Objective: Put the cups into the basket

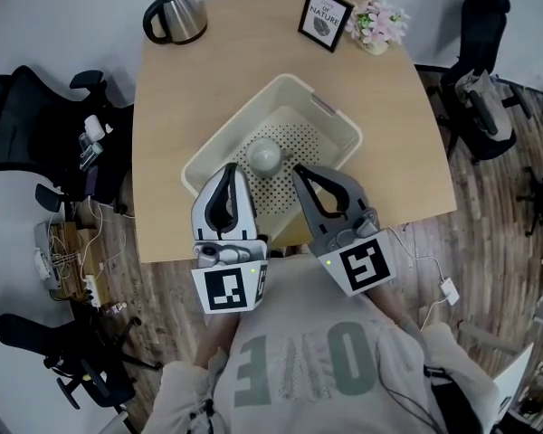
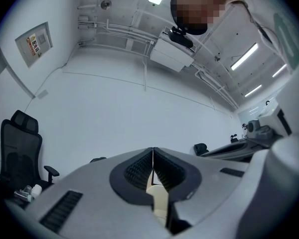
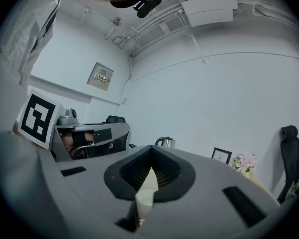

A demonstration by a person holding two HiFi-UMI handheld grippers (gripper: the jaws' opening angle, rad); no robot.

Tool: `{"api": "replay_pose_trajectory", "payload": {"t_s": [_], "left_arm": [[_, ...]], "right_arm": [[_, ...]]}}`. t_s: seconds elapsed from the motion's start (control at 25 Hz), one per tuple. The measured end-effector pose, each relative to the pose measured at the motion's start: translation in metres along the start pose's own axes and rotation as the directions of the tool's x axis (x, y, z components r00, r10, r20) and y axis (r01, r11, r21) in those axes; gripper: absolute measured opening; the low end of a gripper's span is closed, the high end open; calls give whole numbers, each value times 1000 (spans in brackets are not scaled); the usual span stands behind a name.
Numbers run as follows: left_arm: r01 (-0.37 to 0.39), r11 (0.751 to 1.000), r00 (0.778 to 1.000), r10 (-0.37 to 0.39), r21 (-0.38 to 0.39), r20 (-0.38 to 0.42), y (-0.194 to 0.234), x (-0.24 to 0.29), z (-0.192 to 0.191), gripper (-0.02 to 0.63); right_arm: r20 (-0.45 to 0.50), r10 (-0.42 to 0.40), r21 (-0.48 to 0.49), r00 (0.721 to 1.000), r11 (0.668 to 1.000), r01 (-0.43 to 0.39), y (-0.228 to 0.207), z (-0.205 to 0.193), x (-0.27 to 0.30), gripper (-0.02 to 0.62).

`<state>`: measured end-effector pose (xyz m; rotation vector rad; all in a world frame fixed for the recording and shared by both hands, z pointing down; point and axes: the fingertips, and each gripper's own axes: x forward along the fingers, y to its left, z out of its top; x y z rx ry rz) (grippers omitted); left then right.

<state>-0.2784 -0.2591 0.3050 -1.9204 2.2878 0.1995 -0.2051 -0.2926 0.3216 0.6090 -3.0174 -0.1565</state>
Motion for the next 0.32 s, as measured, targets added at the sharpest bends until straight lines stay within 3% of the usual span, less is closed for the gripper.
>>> {"api": "replay_pose_trajectory", "payload": {"t_s": [0.32], "left_arm": [[23,1000,1000,-23,6,-16,-3,4,-9,9]], "right_arm": [[-2,-9,-35,1000,999,9,0,-4,6,-2]]}}
